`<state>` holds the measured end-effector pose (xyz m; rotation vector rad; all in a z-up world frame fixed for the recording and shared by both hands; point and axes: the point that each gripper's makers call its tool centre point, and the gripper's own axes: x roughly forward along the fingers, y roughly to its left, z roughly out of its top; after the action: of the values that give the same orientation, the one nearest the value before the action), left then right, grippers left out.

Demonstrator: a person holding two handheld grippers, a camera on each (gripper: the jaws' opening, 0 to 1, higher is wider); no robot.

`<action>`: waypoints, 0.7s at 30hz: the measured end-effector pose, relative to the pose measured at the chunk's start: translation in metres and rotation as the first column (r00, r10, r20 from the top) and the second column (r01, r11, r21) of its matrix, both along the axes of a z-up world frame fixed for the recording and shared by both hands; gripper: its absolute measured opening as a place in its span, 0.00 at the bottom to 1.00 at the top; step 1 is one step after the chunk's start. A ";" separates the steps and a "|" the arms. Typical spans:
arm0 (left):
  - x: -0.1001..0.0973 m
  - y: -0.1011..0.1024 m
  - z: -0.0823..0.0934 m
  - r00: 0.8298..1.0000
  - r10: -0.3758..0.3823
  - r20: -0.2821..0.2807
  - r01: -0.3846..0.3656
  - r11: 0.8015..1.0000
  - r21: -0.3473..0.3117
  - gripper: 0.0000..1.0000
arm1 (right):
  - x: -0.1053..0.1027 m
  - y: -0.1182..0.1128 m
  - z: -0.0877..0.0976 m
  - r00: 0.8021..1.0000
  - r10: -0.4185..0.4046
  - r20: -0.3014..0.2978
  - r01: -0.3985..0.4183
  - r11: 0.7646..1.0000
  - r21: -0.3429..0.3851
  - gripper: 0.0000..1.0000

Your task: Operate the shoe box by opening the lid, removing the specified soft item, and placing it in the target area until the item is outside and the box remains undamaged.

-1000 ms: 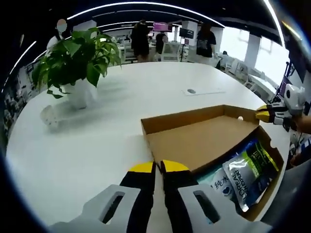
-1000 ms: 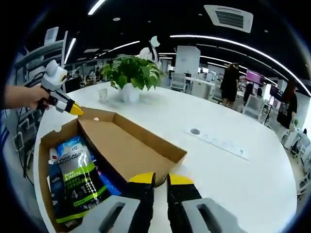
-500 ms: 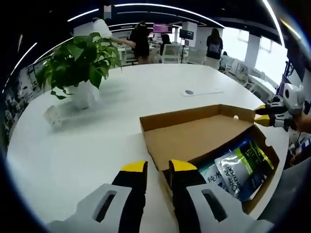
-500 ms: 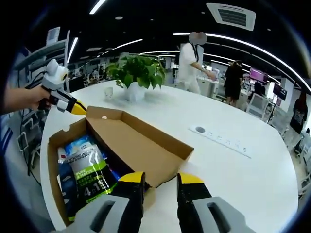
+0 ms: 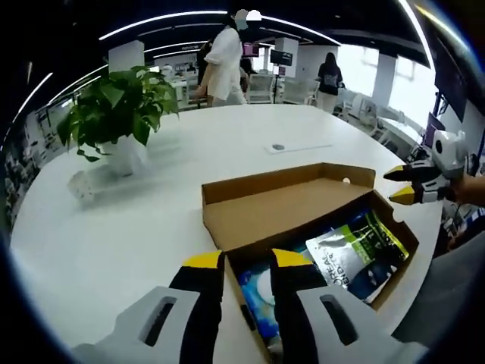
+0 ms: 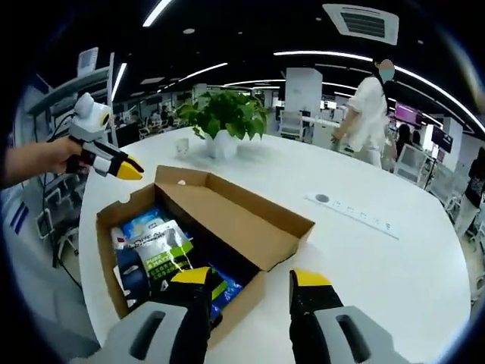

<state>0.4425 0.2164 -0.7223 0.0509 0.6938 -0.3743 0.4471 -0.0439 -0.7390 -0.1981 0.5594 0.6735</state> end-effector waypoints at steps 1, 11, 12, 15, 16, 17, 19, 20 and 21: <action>-0.002 -0.002 -0.001 1.000 -0.003 -0.004 0.003 1.000 -0.006 0.25 | -0.002 0.000 0.000 1.000 0.002 -0.001 -0.002 1.000 0.002 0.38; -0.028 -0.029 -0.017 0.995 -0.082 -0.058 0.081 0.997 -0.017 0.29 | -0.028 0.007 0.001 0.999 0.035 -0.023 -0.035 0.999 0.022 0.46; -0.029 -0.031 -0.019 0.994 -0.086 -0.062 0.085 0.996 -0.019 0.29 | -0.031 0.007 0.002 0.999 0.041 -0.023 -0.040 0.999 0.021 0.47; -0.033 -0.035 -0.024 0.992 -0.097 -0.077 0.095 0.995 -0.027 0.29 | -0.037 0.010 0.003 0.998 0.055 -0.019 -0.055 0.998 0.019 0.49; -0.035 -0.038 -0.026 0.992 -0.101 -0.081 0.099 0.995 -0.029 0.29 | -0.040 0.011 0.004 0.998 0.060 -0.019 -0.059 0.998 0.021 0.49; -0.036 -0.039 -0.027 0.991 -0.104 -0.085 0.102 0.994 -0.031 0.29 | -0.042 0.012 0.005 0.998 0.064 -0.019 -0.063 0.998 0.022 0.49; -0.040 -0.044 -0.030 0.989 -0.116 -0.095 0.113 0.993 -0.035 0.29 | -0.047 0.014 0.006 0.997 0.075 -0.011 -0.075 0.997 0.017 0.49; -0.041 -0.046 -0.031 0.988 -0.120 -0.096 0.117 0.992 -0.036 0.29 | -0.050 0.014 0.006 0.997 0.078 -0.008 -0.078 0.997 0.020 0.49; -0.041 -0.047 -0.032 0.987 -0.124 -0.098 0.121 0.992 -0.037 0.30 | -0.051 0.015 0.006 0.997 0.079 -0.006 -0.079 0.997 0.022 0.49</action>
<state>0.4012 0.1690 -0.7543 0.0456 0.7863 -0.5079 0.3957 -0.0289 -0.7333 -0.1981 0.5530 0.7573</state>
